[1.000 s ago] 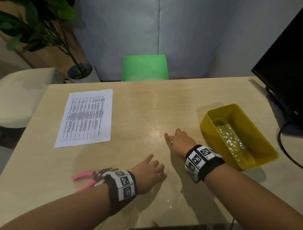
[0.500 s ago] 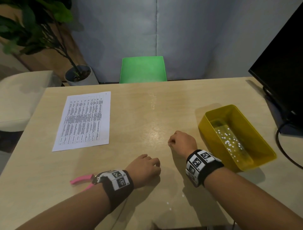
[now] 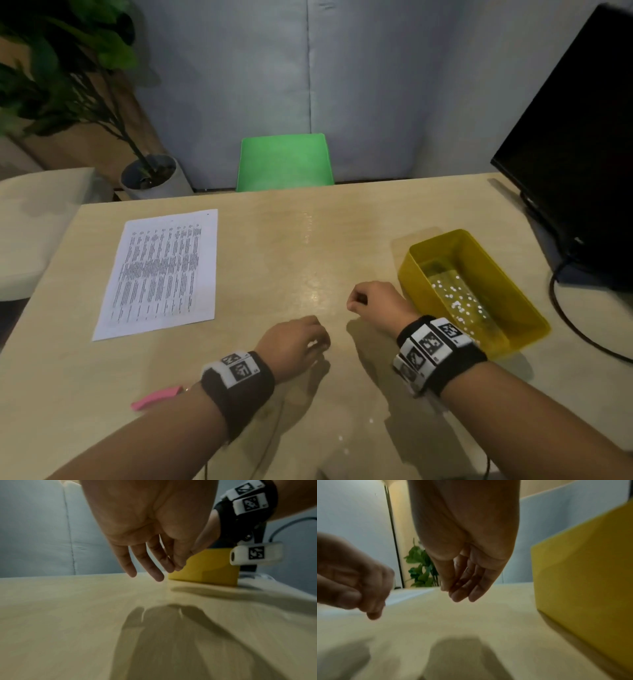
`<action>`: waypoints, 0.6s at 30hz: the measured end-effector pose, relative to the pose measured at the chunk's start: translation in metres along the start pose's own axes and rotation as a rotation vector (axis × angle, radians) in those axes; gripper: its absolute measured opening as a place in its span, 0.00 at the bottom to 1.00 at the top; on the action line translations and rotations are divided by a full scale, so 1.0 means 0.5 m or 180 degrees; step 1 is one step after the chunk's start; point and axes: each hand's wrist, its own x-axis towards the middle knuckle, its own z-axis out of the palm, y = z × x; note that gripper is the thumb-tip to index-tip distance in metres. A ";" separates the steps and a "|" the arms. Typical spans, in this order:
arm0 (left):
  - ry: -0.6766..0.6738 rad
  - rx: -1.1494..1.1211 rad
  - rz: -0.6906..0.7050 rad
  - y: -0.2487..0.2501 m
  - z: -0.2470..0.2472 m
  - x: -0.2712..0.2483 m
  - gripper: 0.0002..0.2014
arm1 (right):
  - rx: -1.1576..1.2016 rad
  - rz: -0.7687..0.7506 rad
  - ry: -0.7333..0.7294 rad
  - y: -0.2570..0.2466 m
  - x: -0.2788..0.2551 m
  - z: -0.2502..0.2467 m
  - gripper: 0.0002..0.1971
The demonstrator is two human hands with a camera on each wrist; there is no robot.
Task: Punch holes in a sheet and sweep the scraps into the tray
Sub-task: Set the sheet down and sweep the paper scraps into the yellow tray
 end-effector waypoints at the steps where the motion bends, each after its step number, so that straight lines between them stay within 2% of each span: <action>1: 0.0104 -0.0206 -0.0099 0.008 -0.014 0.013 0.10 | 0.0079 -0.0033 0.0045 -0.005 -0.006 -0.022 0.05; 4: 0.0399 -0.0779 -0.0273 0.046 -0.064 0.061 0.06 | 0.0144 -0.0071 0.0191 -0.010 -0.028 -0.097 0.04; 6: 0.0526 -0.0875 -0.0236 0.081 -0.095 0.100 0.05 | 0.0096 -0.0010 0.0319 -0.001 -0.047 -0.152 0.05; 12: 0.0631 -0.0683 0.0033 0.189 -0.141 0.212 0.06 | 0.0197 0.0259 0.0750 0.068 -0.103 -0.279 0.03; 18: 0.0545 -0.0491 0.0114 0.257 -0.115 0.297 0.07 | 0.0330 0.0625 0.0837 0.157 -0.152 -0.318 0.02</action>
